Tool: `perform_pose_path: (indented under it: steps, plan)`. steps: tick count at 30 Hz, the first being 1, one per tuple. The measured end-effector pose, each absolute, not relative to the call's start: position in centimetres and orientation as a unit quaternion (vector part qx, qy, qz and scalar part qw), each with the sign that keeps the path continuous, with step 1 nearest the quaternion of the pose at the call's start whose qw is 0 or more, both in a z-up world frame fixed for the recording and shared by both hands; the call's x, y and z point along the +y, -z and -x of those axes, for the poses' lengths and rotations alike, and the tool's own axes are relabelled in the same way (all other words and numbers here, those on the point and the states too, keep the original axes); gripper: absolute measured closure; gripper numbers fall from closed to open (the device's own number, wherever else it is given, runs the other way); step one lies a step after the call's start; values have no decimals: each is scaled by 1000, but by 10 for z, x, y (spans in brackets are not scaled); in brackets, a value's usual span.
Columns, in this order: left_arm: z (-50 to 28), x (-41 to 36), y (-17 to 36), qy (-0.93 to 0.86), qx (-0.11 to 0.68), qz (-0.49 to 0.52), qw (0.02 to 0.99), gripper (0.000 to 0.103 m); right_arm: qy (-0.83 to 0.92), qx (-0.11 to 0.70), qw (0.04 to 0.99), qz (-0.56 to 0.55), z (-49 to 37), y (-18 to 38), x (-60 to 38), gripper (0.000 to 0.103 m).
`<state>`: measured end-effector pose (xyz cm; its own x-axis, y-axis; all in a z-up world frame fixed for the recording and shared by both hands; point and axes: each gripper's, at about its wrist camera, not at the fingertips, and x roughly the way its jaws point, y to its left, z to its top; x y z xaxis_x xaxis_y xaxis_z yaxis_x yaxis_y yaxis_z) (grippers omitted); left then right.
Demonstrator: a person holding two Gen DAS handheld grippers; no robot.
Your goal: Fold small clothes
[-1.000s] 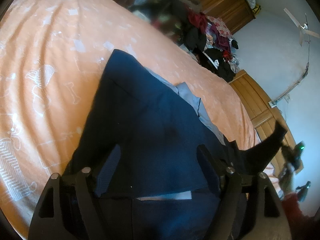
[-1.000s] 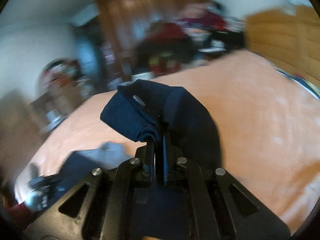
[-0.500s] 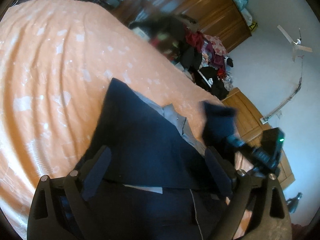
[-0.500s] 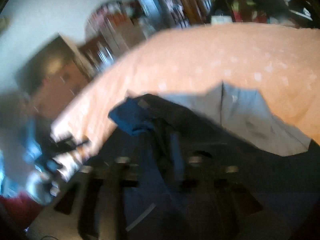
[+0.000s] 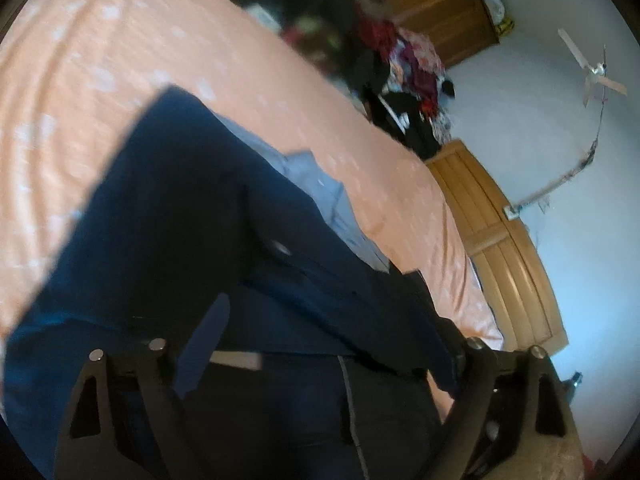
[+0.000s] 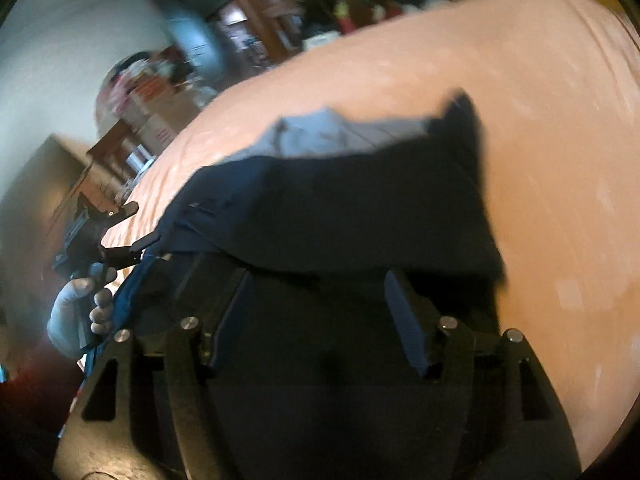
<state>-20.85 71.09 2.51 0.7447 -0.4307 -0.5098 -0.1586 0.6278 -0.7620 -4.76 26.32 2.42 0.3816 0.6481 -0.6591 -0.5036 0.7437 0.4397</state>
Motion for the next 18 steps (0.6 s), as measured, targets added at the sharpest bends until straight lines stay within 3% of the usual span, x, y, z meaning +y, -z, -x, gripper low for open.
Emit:
perform_pose_path:
  steps: [4, 9, 10, 12, 13, 14, 18]
  plan:
    - [181, 695, -6, 51, 388, 423, 817, 13, -329, 451, 822, -112, 49, -10, 247, 35]
    - [171, 690, -4, 14, 377, 427, 822, 13, -330, 442, 825, -119, 54, -12, 235, 35]
    - [168, 688, -3, 4, 378, 419, 826, 18, -331, 439, 826, -120, 54, -12, 231, 35]
    - [162, 686, -3, -12, 383, 395, 835, 45, -330, 435, 829, -123, 56, -13, 223, 35]
    - [158, 688, 3, 10, 382, 416, 825, 85, -326, 436, 829, -125, 56, -13, 220, 35]
    - [159, 693, 5, 15, 381, 426, 820, 95, -322, 437, 830, -126, 57, -13, 213, 35]
    - [173, 690, -30, 12, 333, 381, 862, 94, -303, 433, 839, -130, 61, -12, 191, 35]
